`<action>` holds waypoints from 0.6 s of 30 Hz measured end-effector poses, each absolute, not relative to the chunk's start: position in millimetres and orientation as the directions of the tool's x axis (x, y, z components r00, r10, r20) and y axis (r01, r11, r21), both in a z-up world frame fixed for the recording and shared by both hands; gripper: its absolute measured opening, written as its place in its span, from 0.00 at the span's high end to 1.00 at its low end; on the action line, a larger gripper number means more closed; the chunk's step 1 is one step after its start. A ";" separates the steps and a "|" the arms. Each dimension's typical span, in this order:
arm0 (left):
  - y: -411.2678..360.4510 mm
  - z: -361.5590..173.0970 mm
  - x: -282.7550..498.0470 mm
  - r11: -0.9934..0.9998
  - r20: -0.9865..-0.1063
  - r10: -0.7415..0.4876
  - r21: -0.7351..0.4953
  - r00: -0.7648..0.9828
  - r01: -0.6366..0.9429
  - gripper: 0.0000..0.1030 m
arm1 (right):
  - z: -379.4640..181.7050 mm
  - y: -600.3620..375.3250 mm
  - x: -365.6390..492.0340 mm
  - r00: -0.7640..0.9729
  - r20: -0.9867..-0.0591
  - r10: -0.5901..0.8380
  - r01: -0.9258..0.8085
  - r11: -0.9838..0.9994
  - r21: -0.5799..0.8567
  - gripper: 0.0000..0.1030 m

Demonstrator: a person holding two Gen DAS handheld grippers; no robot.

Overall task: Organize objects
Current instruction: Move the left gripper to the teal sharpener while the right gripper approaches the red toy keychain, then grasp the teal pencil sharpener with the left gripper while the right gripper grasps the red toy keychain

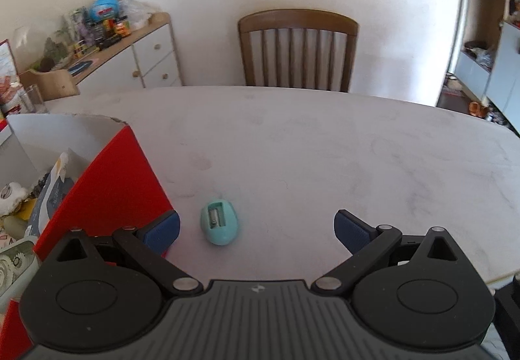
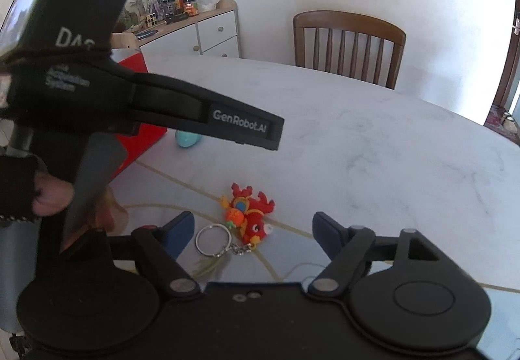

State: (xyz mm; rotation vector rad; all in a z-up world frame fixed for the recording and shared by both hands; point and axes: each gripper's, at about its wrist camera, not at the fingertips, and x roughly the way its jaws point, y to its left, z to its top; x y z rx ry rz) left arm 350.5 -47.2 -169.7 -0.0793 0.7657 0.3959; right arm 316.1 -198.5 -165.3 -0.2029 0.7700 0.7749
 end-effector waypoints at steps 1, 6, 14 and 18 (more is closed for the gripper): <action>-48.4 -170.6 352.4 0.922 -0.687 0.325 0.075 0.650 -0.381 0.01 | -166.7 -197.5 317.4 0.460 -0.692 0.557 -0.697 0.709 0.107 0.27; -48.1 -177.4 361.3 0.894 -0.692 0.374 0.092 0.617 -0.439 0.02 | -174.5 -194.4 323.1 0.445 -0.700 0.559 -0.699 0.705 0.118 0.37; -39.4 -188.7 374.2 0.872 -0.740 0.356 0.044 0.571 -0.487 0.04 | -179.3 -196.0 331.7 0.430 -0.697 0.574 -0.731 0.674 0.105 0.47; -31.5 -196.5 374.7 0.863 -0.766 0.333 0.013 0.550 -0.505 0.13 | -179.7 -193.8 329.3 0.418 -0.695 0.585 -0.768 0.636 0.073 0.55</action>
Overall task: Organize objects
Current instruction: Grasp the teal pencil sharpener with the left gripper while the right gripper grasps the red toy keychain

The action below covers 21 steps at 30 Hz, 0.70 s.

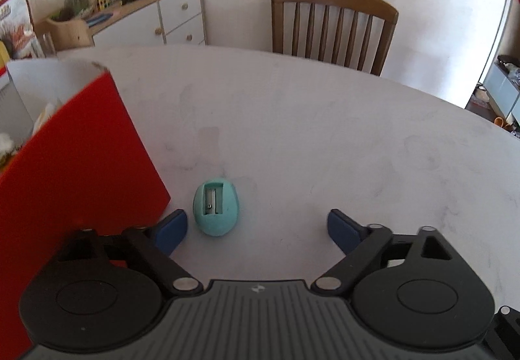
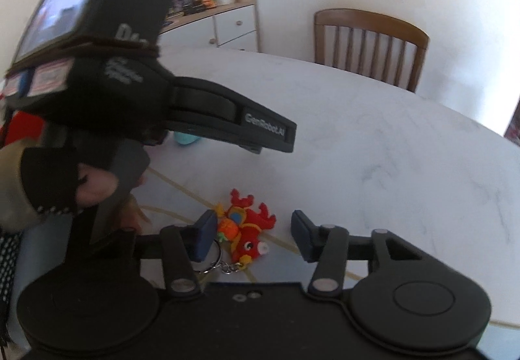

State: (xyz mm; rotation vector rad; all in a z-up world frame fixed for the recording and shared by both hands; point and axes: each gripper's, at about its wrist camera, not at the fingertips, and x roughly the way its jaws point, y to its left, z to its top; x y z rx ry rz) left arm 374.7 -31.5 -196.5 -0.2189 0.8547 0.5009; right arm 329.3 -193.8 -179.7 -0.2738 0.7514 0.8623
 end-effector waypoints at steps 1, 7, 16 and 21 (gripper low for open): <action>-30.4 -196.8 374.6 0.863 -0.762 0.334 0.011 0.554 -0.505 0.14 | -180.1 -193.3 328.3 0.418 -0.694 0.586 -0.774 0.630 0.067 0.55; -26.6 -196.0 376.6 0.861 -0.753 0.345 0.016 0.560 -0.508 0.26 | -182.0 -189.3 327.5 0.423 -0.692 0.585 -0.784 0.620 0.045 0.61; -20.5 -189.6 377.2 0.865 -0.746 0.350 0.025 0.567 -0.501 0.69 | -178.2 -199.1 320.0 0.438 -0.695 0.570 -0.751 0.657 0.066 0.62; -18.5 -188.5 372.8 0.875 -0.751 0.336 0.024 0.569 -0.484 0.69 | -170.9 -215.0 317.3 0.451 -0.699 0.556 -0.729 0.681 0.072 0.63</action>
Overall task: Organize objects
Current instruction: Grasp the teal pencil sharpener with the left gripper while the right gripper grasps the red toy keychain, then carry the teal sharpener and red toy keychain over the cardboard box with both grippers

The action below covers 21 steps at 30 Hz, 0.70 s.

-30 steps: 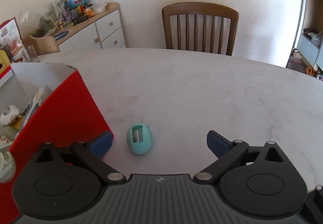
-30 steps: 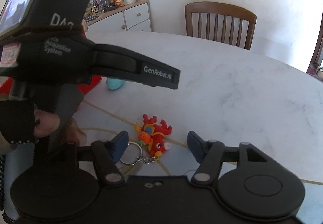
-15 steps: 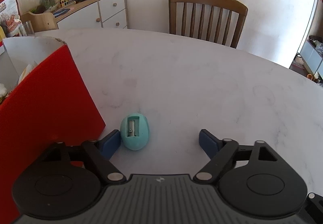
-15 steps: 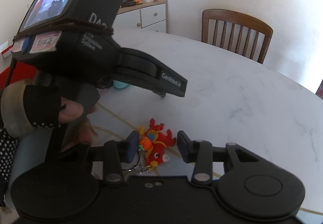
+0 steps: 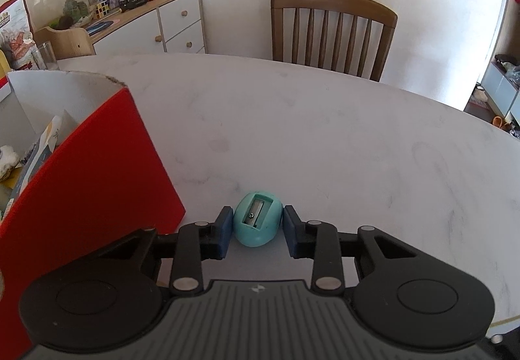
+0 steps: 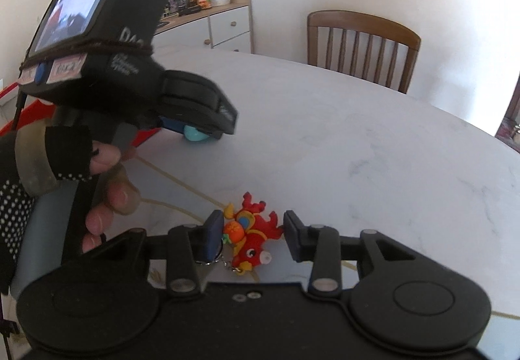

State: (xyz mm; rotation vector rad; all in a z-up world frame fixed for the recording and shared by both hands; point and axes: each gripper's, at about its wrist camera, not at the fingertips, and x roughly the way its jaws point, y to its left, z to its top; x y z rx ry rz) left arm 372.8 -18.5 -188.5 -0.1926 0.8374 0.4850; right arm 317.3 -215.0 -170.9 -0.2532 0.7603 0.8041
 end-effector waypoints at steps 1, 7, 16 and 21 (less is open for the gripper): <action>-18.7 -188.1 371.0 0.877 -0.753 0.330 0.022 0.569 -0.480 0.69 | -169.4 -218.5 316.2 0.455 -0.700 0.551 -0.722 0.688 0.072 0.63; -26.2 -180.1 351.9 0.905 -0.749 0.296 0.022 0.593 -0.424 0.69 | -159.8 -238.3 308.0 0.471 -0.706 0.529 -0.678 0.729 0.093 0.63; -41.0 -149.7 307.1 0.965 -0.715 0.208 0.037 0.668 -0.261 0.69 | -134.3 -256.7 304.1 0.492 -0.705 0.511 -0.631 0.767 0.116 0.63; -42.7 -128.8 283.8 0.981 -0.709 0.145 0.013 0.690 -0.192 0.69 | -118.6 -267.8 292.0 0.494 -0.706 0.508 -0.616 0.777 0.129 0.63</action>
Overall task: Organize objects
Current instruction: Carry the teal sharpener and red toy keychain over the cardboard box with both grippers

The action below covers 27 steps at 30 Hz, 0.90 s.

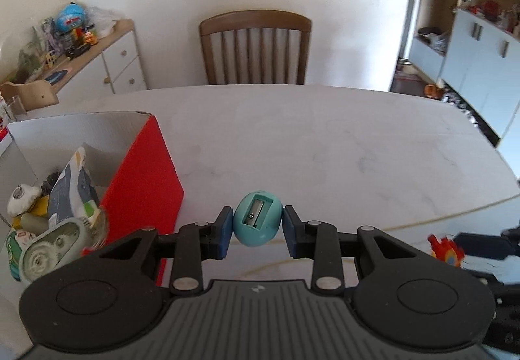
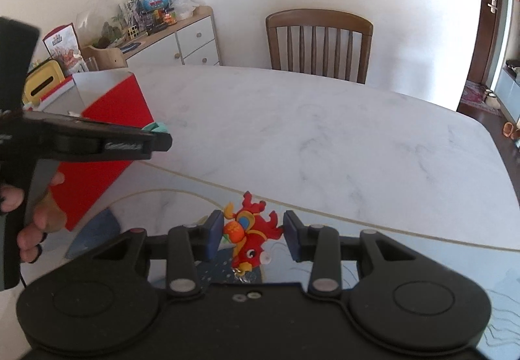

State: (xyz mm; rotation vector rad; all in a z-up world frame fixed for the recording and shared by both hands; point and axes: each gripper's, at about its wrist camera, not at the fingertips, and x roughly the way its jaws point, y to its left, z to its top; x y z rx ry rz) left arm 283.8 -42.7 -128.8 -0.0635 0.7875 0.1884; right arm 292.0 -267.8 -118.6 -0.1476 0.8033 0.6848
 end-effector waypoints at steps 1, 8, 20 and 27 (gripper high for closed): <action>-41.9 -124.7 278.7 0.983 -0.709 0.136 0.007 0.692 -0.185 0.69 | -114.9 -269.0 289.2 0.495 -0.704 0.509 -0.616 0.777 0.129 0.63; -32.4 -100.0 245.2 0.990 -0.703 0.082 -0.025 0.706 -0.141 0.69 | -85.3 -273.3 262.3 0.510 -0.686 0.519 -0.628 0.770 0.116 0.63; 8.4 -59.1 199.5 0.993 -0.676 0.052 -0.042 0.735 -0.109 0.69 | -26.4 -231.3 220.9 0.553 -0.647 0.525 -0.681 0.733 0.014 0.63; 42.1 -37.2 174.7 0.996 -0.655 0.053 -0.024 0.753 -0.091 0.69 | -5.4 -190.3 198.2 0.552 -0.623 0.553 -0.719 0.695 -0.020 0.63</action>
